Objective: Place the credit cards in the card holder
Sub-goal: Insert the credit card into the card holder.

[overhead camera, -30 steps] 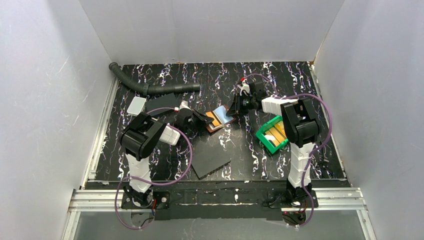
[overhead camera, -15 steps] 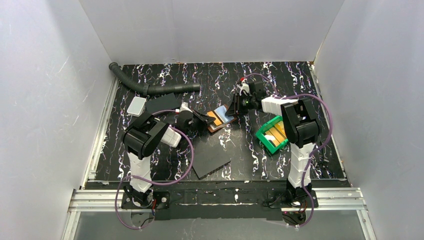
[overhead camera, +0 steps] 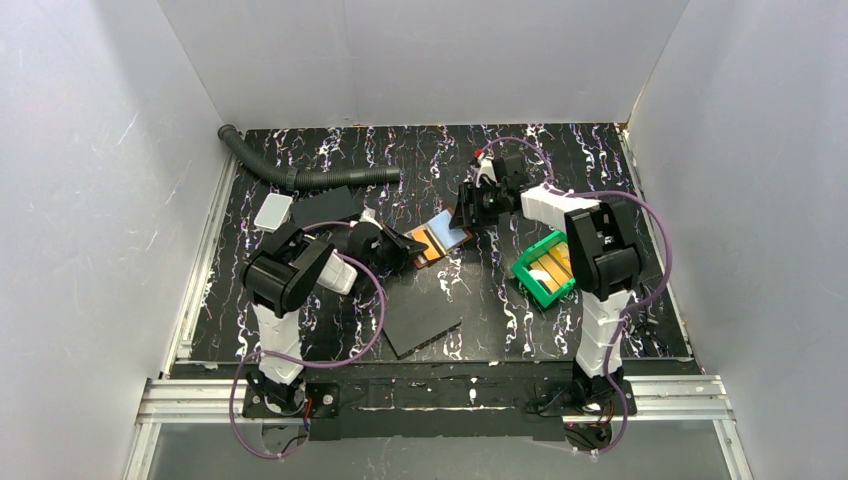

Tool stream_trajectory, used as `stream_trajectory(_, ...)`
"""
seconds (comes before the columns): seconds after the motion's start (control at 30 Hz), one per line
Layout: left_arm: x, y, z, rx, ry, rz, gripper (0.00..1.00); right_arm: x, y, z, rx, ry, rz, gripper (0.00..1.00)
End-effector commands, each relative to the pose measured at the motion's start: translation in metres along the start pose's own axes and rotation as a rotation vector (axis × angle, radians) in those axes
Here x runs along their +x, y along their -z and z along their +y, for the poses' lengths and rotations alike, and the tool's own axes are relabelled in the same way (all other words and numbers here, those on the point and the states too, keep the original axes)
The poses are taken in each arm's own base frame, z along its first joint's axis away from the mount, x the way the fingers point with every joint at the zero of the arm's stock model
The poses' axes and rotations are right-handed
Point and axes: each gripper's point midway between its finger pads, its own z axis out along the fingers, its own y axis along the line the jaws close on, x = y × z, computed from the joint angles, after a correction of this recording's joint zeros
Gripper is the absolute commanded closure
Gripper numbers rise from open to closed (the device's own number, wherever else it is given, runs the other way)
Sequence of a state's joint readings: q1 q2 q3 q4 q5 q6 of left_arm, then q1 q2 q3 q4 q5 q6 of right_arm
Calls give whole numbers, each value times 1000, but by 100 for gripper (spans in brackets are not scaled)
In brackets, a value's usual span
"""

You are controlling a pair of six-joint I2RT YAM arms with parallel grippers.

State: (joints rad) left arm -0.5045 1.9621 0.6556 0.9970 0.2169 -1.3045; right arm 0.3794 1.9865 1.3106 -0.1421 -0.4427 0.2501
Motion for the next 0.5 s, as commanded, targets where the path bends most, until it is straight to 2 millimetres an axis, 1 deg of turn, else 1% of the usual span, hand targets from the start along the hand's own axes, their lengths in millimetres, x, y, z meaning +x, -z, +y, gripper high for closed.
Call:
stream_trajectory(0.0,3,4,13,-52,-33,48,100,-17,-19,1,-22,42,-12,31)
stream_trajectory(0.1,1,3,10,-46,-35,56,100,-13,-25,5,-78,27,-32,33)
stream_trajectory(0.23,-6,6,13,-45,-27,70,100,1,-27,16,-196,-70,-56,43)
stream_trajectory(0.3,-9,9,13,-43,-31,78,100,3,-24,19,-242,-118,-87,48)
stream_trajectory(0.37,-12,11,15,-50,-32,84,100,5,-22,18,-252,-141,-97,52)
stream_trajectory(0.47,-12,10,11,-37,-34,103,100,6,-19,15,-250,-146,-113,57)
